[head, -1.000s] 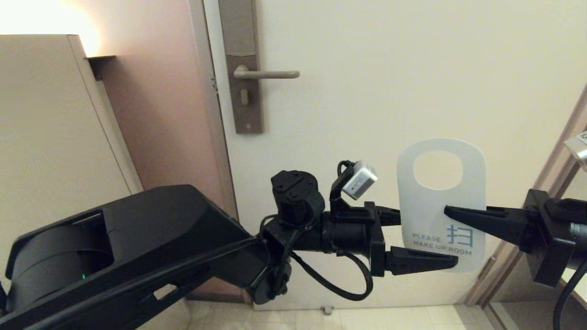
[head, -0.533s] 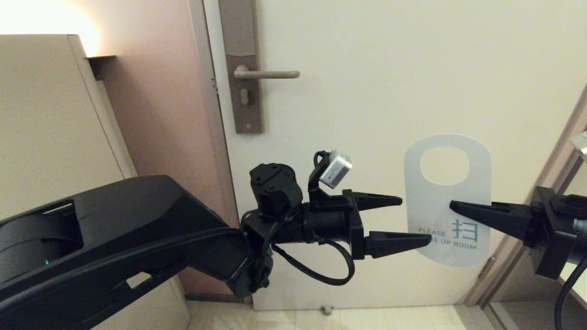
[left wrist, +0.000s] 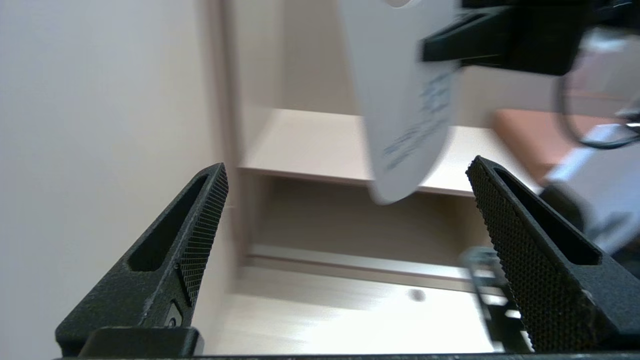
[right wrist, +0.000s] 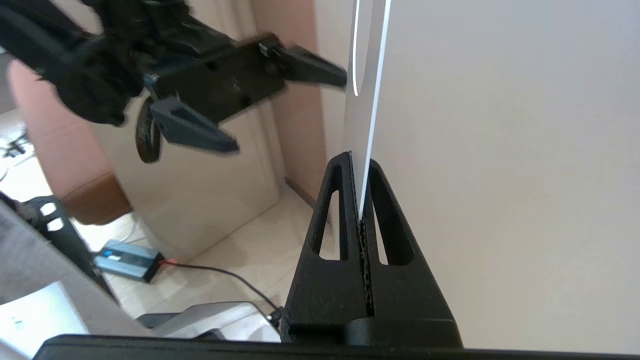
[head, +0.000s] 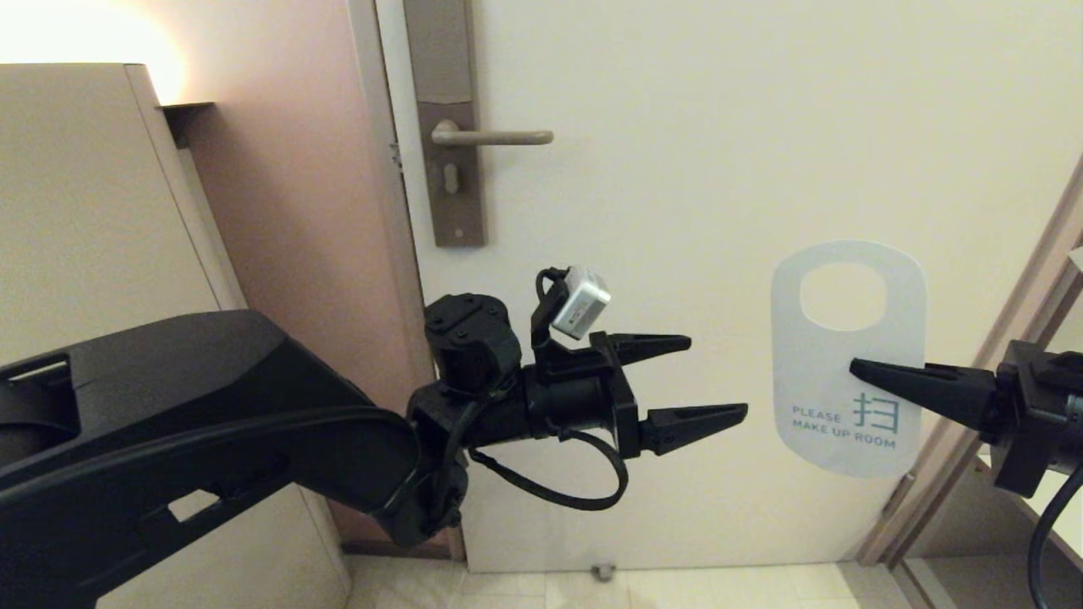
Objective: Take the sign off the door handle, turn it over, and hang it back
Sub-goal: Hand it to the other hand, then hang the sign back with the other side facing out
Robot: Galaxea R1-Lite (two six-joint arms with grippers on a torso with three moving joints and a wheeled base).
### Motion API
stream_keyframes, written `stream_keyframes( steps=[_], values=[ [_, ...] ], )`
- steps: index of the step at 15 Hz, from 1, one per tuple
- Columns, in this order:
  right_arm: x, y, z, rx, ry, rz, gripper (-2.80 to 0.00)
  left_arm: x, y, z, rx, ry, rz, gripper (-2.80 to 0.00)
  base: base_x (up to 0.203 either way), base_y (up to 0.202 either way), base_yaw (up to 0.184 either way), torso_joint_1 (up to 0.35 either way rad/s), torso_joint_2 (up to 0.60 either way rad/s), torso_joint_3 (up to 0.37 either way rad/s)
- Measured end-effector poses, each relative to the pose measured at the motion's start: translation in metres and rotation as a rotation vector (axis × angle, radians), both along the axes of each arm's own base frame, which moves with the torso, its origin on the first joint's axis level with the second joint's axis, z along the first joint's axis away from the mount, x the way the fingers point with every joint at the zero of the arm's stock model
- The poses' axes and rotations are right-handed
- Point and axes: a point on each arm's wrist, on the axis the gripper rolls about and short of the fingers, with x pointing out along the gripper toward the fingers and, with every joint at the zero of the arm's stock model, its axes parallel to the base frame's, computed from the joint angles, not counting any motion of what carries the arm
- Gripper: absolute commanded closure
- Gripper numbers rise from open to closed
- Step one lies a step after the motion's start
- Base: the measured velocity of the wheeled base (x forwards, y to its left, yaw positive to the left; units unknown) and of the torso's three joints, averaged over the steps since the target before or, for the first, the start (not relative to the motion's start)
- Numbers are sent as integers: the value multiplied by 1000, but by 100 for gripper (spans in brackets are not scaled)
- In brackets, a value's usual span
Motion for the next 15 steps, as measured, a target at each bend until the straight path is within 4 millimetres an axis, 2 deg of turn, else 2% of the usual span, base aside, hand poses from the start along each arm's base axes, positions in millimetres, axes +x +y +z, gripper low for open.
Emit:
stream_keyframes(
  steps=[1, 2, 3, 10, 15],
  values=[
    [0, -2, 0, 0, 1, -10, 0, 3, 6, 1, 1, -15, 31, -280, 0, 0, 0, 0, 0, 0],
    [0, -3, -1, 0, 2, -18, 0, 5, 11, 2, 3, -27, 49, -159, 0, 0, 0, 0, 0, 0],
    [0, -4, -1, 0, 3, -24, 0, 6, 15, 3, 5, -41, 61, 0, 0, 0, 0, 0, 0, 0],
    [-1, -10, -2, -2, 3, -57, 0, 5, 38, 22, -5, -71, 118, 0, 0, 0, 0, 0, 0, 0],
    [-3, -18, -1, -2, -8, -106, 0, 6, 79, 46, 32, -111, 355, 0, 0, 0, 0, 0, 0, 0]
  ],
)
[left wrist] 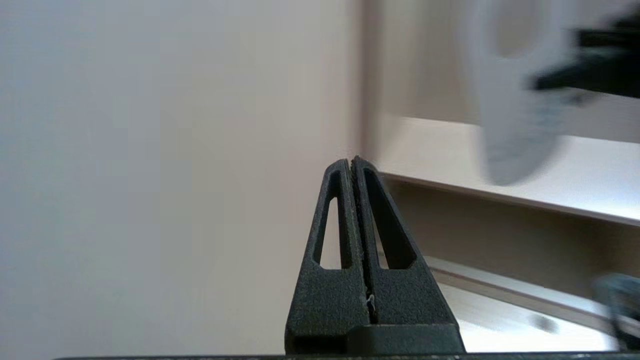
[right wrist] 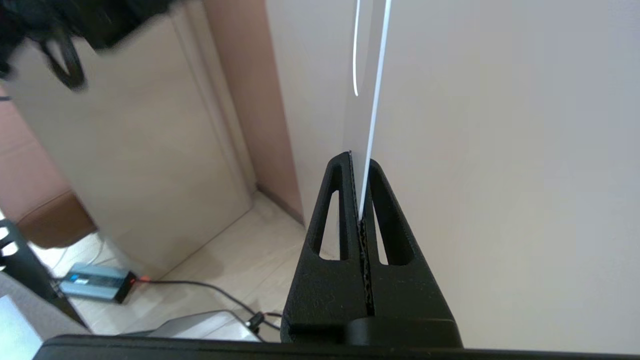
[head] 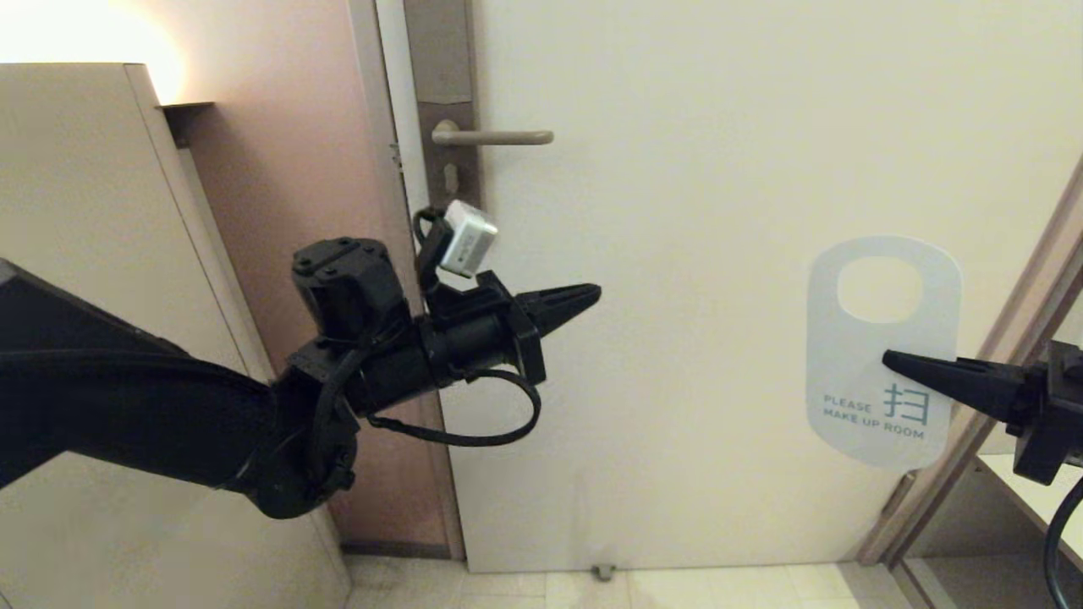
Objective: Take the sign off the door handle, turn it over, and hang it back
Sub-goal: Hang the sign back with the other side facing out
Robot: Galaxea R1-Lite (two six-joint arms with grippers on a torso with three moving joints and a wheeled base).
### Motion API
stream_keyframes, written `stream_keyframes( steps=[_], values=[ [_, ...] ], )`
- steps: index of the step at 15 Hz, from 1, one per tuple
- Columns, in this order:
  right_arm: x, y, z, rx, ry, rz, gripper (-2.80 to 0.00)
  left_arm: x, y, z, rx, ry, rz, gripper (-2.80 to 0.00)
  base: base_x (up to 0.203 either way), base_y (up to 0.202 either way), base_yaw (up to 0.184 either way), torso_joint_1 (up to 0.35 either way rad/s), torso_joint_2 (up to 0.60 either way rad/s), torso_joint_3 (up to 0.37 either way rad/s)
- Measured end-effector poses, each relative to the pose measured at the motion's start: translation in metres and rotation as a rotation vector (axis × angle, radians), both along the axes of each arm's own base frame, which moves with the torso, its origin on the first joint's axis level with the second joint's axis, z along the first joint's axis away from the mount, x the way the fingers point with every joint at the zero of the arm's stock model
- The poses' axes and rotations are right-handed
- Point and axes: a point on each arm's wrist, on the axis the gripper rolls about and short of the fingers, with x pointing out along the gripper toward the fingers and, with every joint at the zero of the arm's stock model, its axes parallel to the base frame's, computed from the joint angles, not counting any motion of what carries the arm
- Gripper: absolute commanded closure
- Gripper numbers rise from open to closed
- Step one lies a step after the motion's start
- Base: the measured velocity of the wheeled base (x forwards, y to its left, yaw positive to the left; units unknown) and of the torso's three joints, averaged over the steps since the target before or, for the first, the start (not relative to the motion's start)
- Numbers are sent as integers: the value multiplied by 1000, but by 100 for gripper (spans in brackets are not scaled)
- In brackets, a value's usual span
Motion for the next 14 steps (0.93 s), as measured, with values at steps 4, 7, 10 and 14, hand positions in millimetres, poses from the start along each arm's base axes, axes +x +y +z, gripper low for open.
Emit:
stream_keyframes(
  steps=[4, 7, 10, 14],
  values=[
    [-7, -3, 2, 0, -20, -22, 0, -10, 48, 23, -5, -25, 191, 0, 0, 0, 0, 0, 0, 0],
    [-14, -4, 1, -1, -31, -26, 0, -27, 89, 32, -10, -36, 294, 0, 0, 0, 0, 0, 0, 0],
    [-19, -4, 4, -2, -50, -26, 0, -48, 129, 33, -6, -33, 408, 0, 0, 0, 0, 0, 0, 0],
    [-24, -4, 7, -2, -71, -25, 0, -88, 166, 21, 6, -4, 528, 0, 0, 0, 0, 0, 0, 0]
  ],
)
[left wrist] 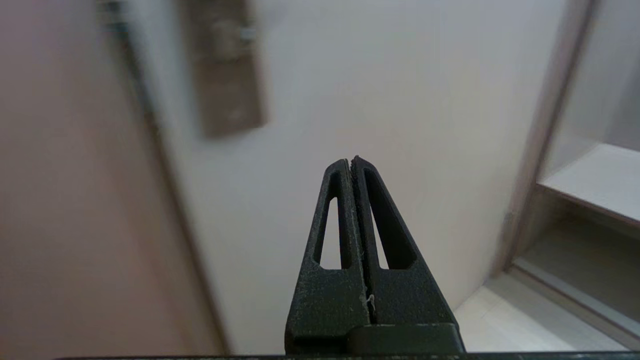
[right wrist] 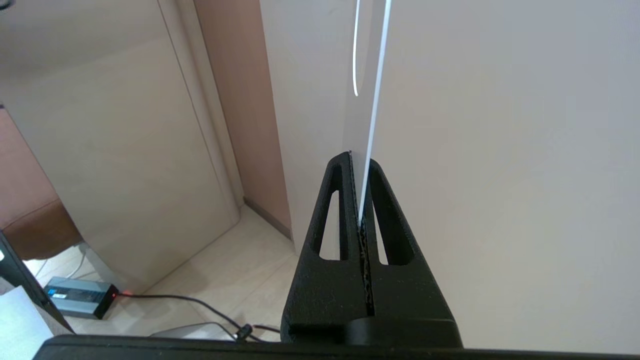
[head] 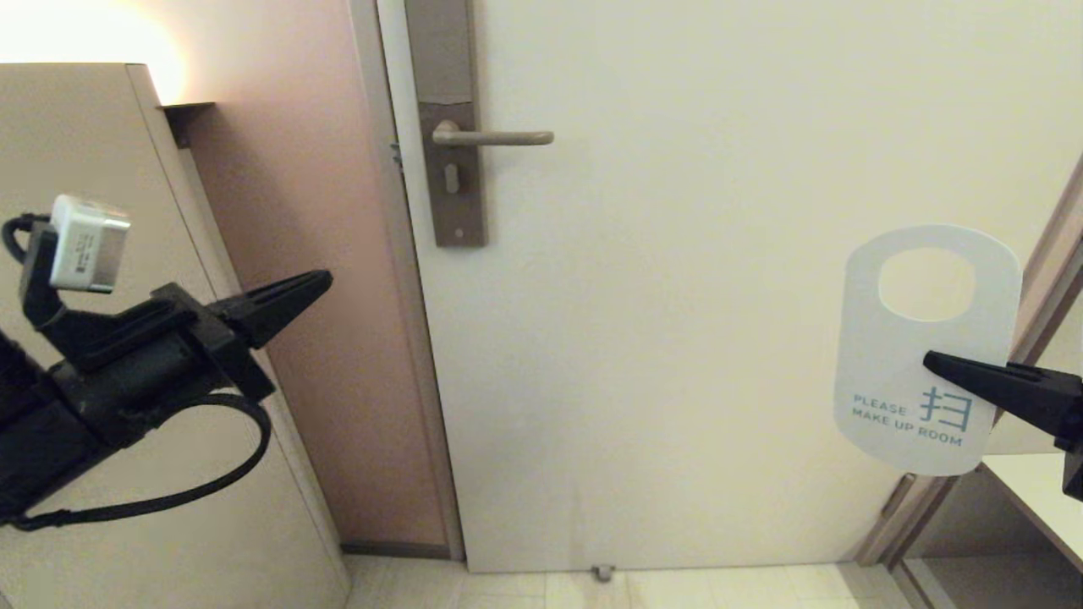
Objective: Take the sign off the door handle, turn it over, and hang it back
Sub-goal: Hang the sign back with the other side facing out
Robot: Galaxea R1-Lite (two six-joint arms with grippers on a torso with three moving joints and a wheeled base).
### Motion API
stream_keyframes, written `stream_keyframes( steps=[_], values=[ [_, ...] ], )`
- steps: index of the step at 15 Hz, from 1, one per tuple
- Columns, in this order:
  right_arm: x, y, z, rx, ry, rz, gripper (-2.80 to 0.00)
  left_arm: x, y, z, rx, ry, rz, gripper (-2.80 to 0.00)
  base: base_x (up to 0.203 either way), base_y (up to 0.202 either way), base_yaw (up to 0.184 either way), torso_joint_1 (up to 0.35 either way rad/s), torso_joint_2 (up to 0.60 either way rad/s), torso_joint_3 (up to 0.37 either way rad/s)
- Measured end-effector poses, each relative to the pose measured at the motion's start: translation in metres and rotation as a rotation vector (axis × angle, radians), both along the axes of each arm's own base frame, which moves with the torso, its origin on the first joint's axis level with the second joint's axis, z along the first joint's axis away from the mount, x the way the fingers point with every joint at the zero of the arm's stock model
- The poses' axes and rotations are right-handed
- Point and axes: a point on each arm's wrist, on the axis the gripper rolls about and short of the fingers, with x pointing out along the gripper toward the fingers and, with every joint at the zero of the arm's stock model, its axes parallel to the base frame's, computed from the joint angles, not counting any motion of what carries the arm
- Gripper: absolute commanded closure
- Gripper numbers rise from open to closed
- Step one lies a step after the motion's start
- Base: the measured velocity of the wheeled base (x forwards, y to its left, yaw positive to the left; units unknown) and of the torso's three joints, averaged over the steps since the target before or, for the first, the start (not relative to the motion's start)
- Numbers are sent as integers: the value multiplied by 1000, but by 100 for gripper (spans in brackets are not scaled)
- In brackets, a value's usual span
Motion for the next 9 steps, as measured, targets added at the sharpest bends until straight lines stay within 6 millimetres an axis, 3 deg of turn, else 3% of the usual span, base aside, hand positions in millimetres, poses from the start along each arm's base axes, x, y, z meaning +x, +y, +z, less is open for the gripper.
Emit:
stream_keyframes(
  steps=[4, 9],
  values=[
    [-8, 0, 2, 0, -24, 0, 0, -35, 26, -10, 5, 6, 122, 0, 0, 0, 0, 0, 0, 0],
    [-15, 1, 1, -1, -36, 1, 0, -77, 45, -46, 31, 92, 262, 0, 0, 0, 0, 0, 0, 0]
  ],
)
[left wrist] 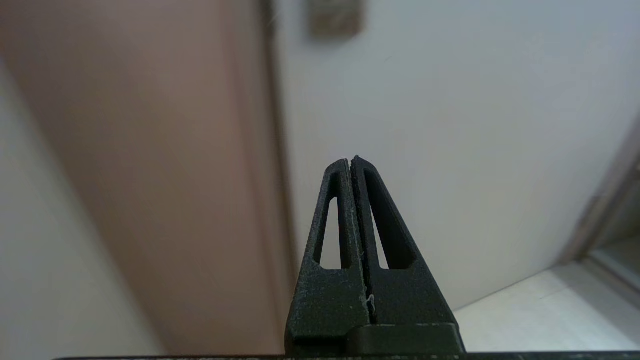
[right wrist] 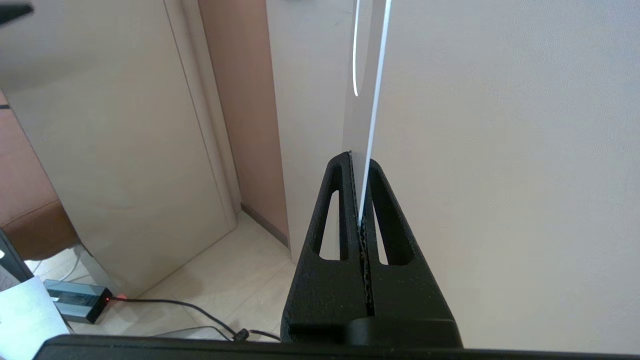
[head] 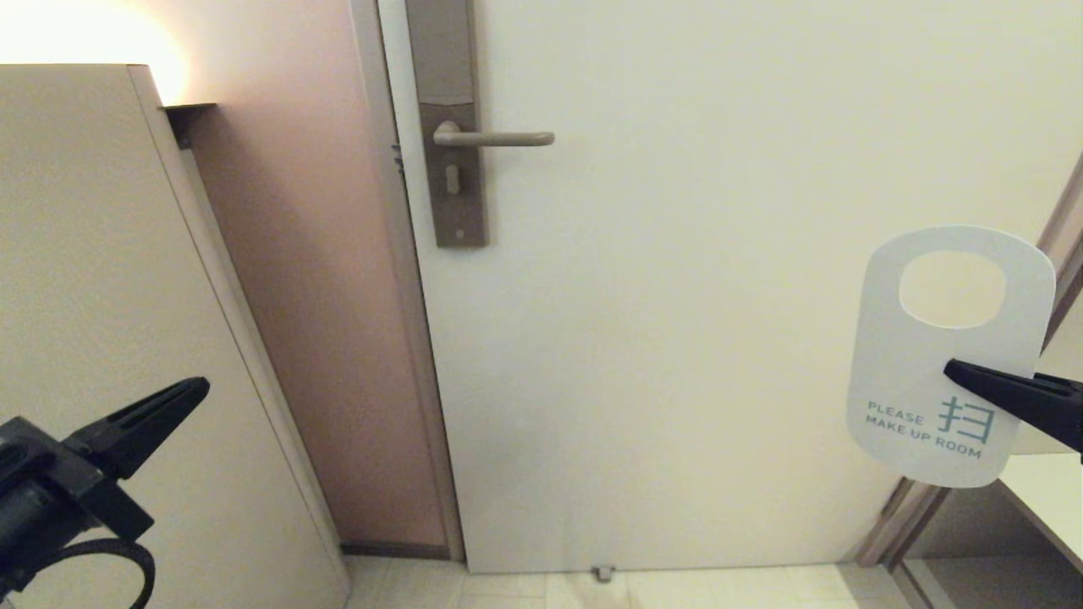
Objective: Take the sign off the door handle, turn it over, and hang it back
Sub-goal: Hang the sign back with the other side facing out
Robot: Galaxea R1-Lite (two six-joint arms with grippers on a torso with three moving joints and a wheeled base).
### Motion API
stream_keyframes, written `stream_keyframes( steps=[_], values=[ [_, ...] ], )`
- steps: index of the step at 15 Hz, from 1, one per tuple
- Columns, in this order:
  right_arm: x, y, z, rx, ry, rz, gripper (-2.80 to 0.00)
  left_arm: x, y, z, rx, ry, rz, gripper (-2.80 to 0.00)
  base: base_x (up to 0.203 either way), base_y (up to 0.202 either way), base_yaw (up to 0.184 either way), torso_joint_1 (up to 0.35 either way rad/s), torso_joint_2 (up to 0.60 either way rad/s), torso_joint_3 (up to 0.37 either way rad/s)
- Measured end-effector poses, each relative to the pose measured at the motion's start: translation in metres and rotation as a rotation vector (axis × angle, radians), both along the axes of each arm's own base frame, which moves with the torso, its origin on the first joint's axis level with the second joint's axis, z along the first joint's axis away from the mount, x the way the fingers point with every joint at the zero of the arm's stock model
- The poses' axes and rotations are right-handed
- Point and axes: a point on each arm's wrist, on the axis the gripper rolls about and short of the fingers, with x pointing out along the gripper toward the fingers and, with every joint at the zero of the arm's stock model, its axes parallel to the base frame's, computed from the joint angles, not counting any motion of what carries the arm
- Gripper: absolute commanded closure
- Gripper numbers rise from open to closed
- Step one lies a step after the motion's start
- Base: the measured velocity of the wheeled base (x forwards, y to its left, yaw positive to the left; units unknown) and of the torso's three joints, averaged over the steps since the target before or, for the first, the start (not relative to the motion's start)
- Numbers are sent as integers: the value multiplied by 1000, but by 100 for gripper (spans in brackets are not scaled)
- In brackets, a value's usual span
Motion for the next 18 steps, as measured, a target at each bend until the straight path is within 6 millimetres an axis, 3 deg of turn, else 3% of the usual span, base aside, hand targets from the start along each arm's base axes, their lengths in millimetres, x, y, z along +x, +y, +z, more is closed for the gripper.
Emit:
stream_keyframes(
  steps=[9, 18],
  values=[
    [-2, 0, 0, 0, -4, 4, 0, -45, 11, -30, -13, 213, 257, 0, 0, 0, 0, 0, 0, 0],
    [-5, 0, -3, -1, -3, 2, 0, -121, -8, -66, 6, 279, 356, 0, 0, 0, 0, 0, 0, 0]
  ],
)
